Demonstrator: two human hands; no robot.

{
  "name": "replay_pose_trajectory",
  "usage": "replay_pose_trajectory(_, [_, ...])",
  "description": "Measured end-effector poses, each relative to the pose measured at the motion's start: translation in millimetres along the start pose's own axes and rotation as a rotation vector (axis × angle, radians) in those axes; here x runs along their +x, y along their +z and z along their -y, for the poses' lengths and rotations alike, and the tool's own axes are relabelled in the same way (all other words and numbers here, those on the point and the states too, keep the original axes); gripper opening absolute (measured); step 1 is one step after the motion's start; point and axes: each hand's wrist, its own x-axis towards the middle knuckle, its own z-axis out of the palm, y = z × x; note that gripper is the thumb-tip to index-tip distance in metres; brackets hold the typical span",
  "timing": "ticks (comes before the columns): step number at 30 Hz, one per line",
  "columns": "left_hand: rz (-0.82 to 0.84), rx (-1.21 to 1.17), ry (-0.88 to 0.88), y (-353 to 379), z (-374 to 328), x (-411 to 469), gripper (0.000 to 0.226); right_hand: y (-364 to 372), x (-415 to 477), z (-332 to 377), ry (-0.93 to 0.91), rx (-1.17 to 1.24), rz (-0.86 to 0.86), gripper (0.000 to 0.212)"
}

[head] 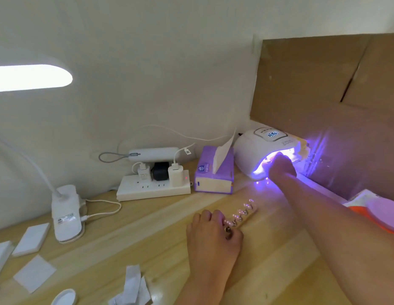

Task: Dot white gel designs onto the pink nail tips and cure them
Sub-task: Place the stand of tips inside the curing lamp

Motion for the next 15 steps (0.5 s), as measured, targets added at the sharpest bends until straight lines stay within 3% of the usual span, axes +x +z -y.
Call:
replay_pose_trajectory(3, [-0.022, 0.007, 0.011, 1.0, -2.1, -0.7, 0.023, -3.9, 0.6, -4.4, 0.037, 0.019, -0.014, 0.021])
replay_pose_trajectory(10, [-0.069, 0.017, 0.039, 0.0, -2.8, -3.4, 0.023, -8.7, -33.0, -37.0, 0.047, -0.176, -0.099, 0.043])
replay_pose_trajectory(15, [-0.078, 0.012, 0.036, -0.8, 0.4, -4.3, 0.023, -12.3, -44.9, -47.1, 0.077, -0.22, -0.152, 0.046])
